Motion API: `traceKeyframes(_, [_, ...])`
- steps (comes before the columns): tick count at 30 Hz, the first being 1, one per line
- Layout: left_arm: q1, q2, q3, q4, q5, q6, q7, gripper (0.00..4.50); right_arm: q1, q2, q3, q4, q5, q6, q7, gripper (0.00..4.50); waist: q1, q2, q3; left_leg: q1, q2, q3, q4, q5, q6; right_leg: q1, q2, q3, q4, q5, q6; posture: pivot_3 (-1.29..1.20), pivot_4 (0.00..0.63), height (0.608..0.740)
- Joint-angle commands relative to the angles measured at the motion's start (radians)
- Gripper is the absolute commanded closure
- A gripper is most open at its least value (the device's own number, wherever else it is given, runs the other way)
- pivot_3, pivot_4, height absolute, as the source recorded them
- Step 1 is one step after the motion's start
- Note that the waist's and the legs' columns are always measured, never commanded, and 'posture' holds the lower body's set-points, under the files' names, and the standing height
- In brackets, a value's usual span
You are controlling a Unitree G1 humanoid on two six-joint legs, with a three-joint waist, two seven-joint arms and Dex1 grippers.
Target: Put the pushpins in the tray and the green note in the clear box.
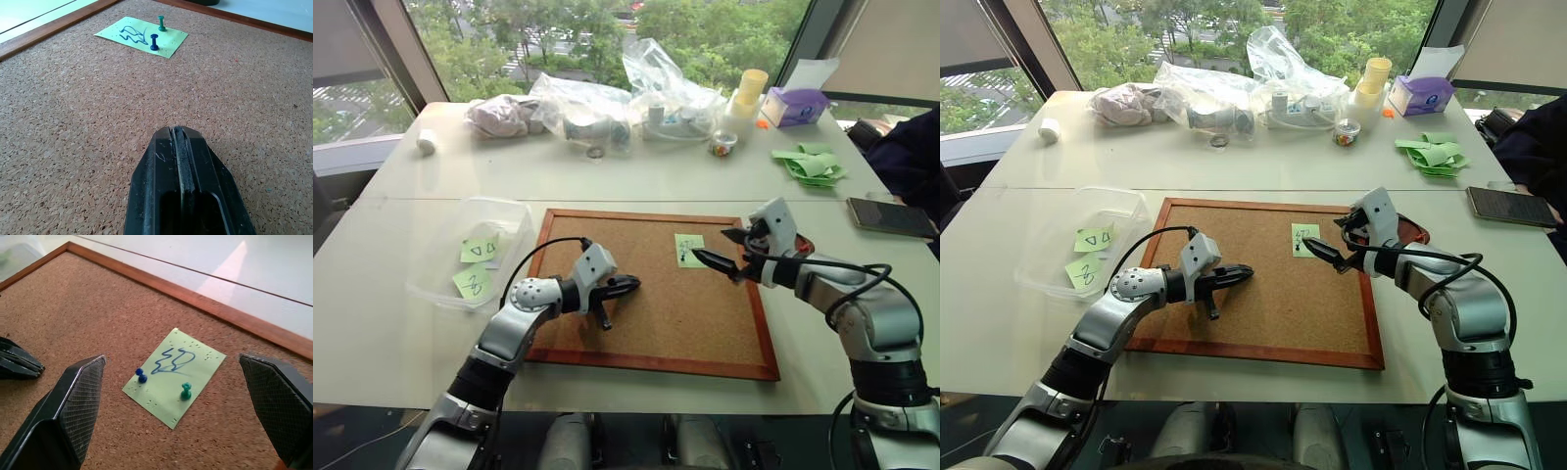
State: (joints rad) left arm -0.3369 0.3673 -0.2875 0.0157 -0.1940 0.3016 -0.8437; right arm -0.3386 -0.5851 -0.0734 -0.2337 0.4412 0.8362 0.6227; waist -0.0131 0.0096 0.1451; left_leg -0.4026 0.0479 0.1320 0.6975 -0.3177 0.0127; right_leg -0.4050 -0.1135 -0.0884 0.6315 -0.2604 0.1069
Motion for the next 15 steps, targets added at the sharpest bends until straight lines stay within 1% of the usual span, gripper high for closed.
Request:
traceKeyframes(1, [0.035, 0.018, -0.029, 0.034, 0.028, 0.042, -0.009, 4.5, -0.015, 0.005, 0.028, 0.011, -0.035, -0.034, -0.016, 1.3, 0.0, 0.0, 0.0, 0.0, 0.0, 0.0, 0.0, 0.0, 0.0, 0.0, 0.0, 0.0, 0.0, 0.0, 0.0, 0.0, 0.15, 0.74])
traceKeyframes(6, [0.038, 0.02, -0.025, 0.029, 0.029, 0.041, -0.004, 4.5, -0.011, 0.015, 0.063, 0.06, -0.07, -0.079, -0.012, 1.3, 0.0, 0.0, 0.0, 0.0, 0.0, 0.0, 0.0, 0.0, 0.0, 0.0, 0.0, 0.0, 0.0, 0.0, 0.0, 0.0, 0.15, 0.74])
traceKeyframes(12, [0.042, 0.019, -0.023, 0.02, 0.03, 0.044, 0.006, 4.5, -0.02, 0.029, 0.074, 0.119, -0.092, -0.121, -0.004, 1.3, -0.001, 0.0, 0.0, 0.0, 0.0, 0.0, 0.0, 0.0, 0.0, 0.0, 0.0, 0.0, 0.0, 0.0, 0.0, 0.0, 0.15, 0.74])
traceKeyframes(14, [0.043, 0.019, -0.023, 0.018, 0.03, 0.045, 0.008, 4.5, -0.023, 0.03, 0.076, 0.131, -0.096, -0.128, -0.002, 1.84, -0.001, 0.0, 0.0, 0.0, 0.0, 0.0, 0.0, 0.0, 0.0, 0.0, 0.0, 0.0, 0.0, 0.0, 0.0, 0.0, 0.15, 0.74])
traceKeyframes(15, [0.044, 0.019, -0.023, 0.016, 0.029, 0.046, 0.009, 4.5, -0.023, 0.031, 0.076, 0.134, -0.096, -0.13, -0.001, 2.21, -0.001, 0.0, 0.0, 0.0, 0.0, 0.0, 0.0, 0.0, 0.0, 0.0, 0.0, 0.0, 0.0, 0.0, 0.0, 0.0, 0.15, 0.74])
